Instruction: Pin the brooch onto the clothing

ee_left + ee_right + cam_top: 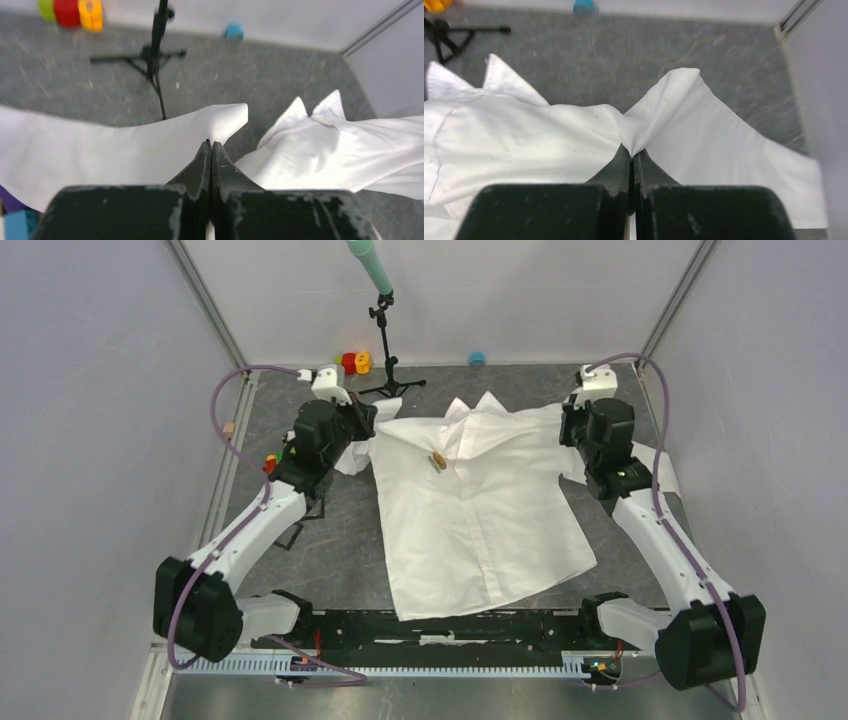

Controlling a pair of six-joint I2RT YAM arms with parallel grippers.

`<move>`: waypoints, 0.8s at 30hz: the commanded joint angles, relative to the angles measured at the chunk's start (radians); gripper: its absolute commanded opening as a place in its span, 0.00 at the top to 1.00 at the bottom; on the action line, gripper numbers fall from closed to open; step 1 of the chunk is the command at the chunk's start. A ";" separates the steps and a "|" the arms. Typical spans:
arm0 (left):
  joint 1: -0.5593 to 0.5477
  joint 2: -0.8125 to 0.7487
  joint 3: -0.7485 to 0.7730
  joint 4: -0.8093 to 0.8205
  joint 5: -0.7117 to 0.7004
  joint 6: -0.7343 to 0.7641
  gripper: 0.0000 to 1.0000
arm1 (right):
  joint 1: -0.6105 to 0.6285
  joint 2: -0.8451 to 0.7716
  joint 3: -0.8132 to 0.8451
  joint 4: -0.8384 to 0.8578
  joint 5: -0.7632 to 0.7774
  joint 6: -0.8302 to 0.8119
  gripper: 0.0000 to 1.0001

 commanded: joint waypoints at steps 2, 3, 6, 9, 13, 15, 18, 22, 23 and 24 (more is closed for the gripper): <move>0.000 -0.226 0.024 0.136 -0.093 0.194 0.98 | -0.003 -0.199 0.107 0.080 0.105 -0.118 1.00; 0.000 -0.269 0.036 0.131 -0.087 0.217 0.98 | -0.003 -0.235 0.117 0.080 0.105 -0.136 1.00; 0.000 -0.368 0.102 0.073 -0.053 0.280 0.98 | -0.003 -0.357 0.142 0.137 0.089 -0.179 1.00; -0.001 -0.437 0.217 -0.045 0.013 0.324 0.98 | -0.003 -0.443 0.209 0.145 0.039 -0.220 1.00; 0.000 -0.479 0.373 -0.188 0.093 0.355 0.98 | -0.003 -0.504 0.318 0.139 -0.040 -0.250 1.00; -0.001 -0.489 0.447 -0.232 0.107 0.366 0.98 | -0.003 -0.516 0.384 0.135 -0.065 -0.257 1.00; 0.000 -0.469 0.589 -0.331 0.110 0.380 0.98 | -0.003 -0.507 0.476 0.113 -0.085 -0.268 1.00; -0.001 -0.432 0.718 -0.387 0.099 0.376 0.98 | -0.003 -0.488 0.559 0.098 -0.082 -0.286 1.00; 0.000 -0.421 0.738 -0.386 0.089 0.372 0.98 | -0.003 -0.482 0.568 0.101 -0.073 -0.291 1.00; 0.000 -0.411 0.757 -0.382 0.087 0.366 0.98 | -0.002 -0.474 0.579 0.105 -0.057 -0.297 1.00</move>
